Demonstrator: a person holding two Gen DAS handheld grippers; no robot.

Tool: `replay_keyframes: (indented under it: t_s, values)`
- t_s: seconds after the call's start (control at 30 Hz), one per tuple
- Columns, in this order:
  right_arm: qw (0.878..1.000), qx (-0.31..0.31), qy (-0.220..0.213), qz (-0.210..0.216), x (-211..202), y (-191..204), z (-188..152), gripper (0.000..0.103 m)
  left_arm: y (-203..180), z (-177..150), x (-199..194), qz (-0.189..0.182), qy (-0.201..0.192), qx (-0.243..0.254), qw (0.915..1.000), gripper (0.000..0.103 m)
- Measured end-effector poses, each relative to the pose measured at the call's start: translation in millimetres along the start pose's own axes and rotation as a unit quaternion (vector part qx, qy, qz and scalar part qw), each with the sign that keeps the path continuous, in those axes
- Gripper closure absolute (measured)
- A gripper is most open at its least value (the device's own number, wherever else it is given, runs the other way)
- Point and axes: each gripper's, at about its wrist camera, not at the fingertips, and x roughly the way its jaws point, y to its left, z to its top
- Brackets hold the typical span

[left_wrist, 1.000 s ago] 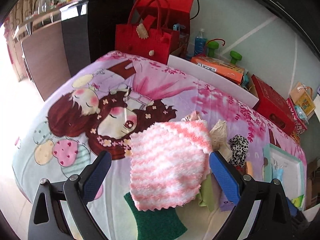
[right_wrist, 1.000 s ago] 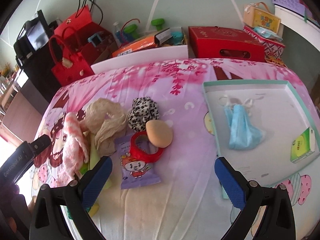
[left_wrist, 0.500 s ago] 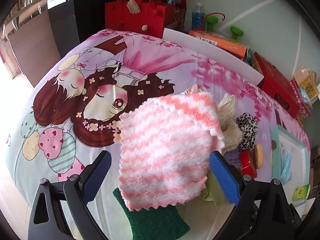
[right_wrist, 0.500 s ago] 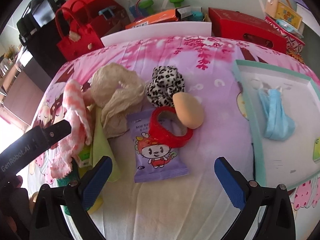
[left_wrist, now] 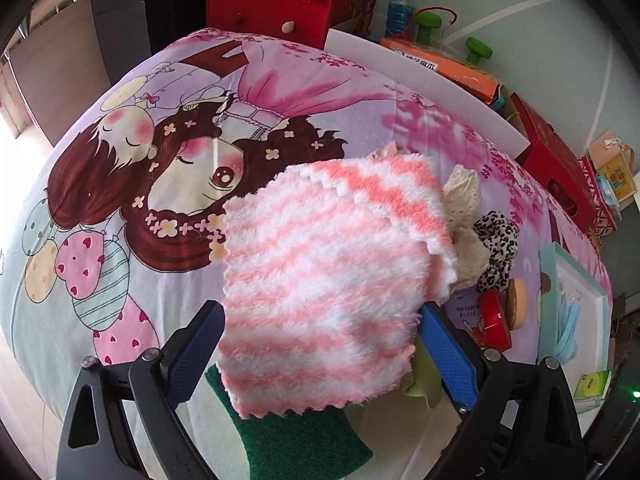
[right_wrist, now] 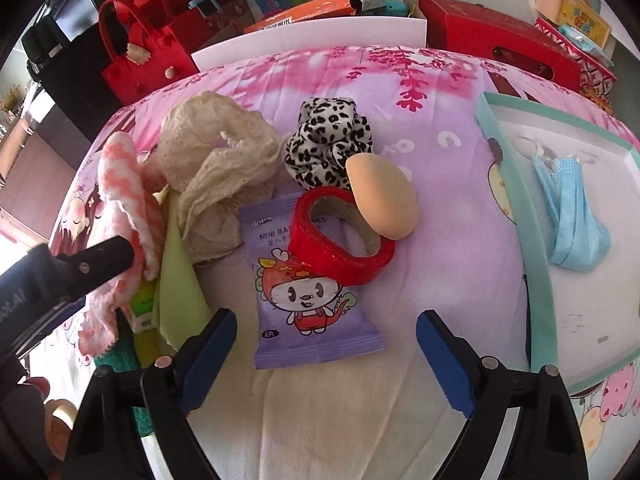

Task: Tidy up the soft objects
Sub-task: 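Grasp the pink knitted cloth with the left gripper while the right gripper approaches the purple wipes pack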

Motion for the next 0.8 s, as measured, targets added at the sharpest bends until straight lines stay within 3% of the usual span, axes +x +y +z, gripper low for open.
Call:
replay_keyframes:
  t_s: [0.1,0.17,0.23,0.27,0.4,0.63,0.8]
  values:
    - [1.0,0.001,0.002,0.0,1.4,-0.5,-0.2,0.01,-0.8,0.7,-0.1,-0.009,0.001,0.002,1.0,0.022]
    - [1.0,0.002,0.001,0.0,1.0,-0.9,-0.7,0.01,-1.6,0.9,1.6,-0.014,0.004,0.002,0.9999,0.022]
    - [1.0,0.002,0.001,0.0,0.6,-0.5,-0.7,0.01,-2.4,0.5,3.2,-0.017,0.007,0.003,0.9998,0.034]
    - [1.0,0.002,0.001,0.0,0.6,-0.5,-0.6,0.01,-2.5,0.5,3.0,-0.018,0.006,0.004,0.9998,0.048]
    - [1.0,0.0,-0.001,0.001,-0.4,-0.1,0.2,0.01,1.4,1.6,1.5,-0.039,0.005,-0.009,0.9992,0.064]
    - [1.0,-0.001,-0.001,0.005,0.1,0.9,0.6,0.014,11.3,3.3,1.1,-0.066,0.002,-0.037,0.9971,0.069]
    - [1.0,0.002,0.002,0.011,1.2,-0.1,0.6,0.023,20.8,4.5,0.3,-0.085,0.002,-0.064,0.9943,0.073]
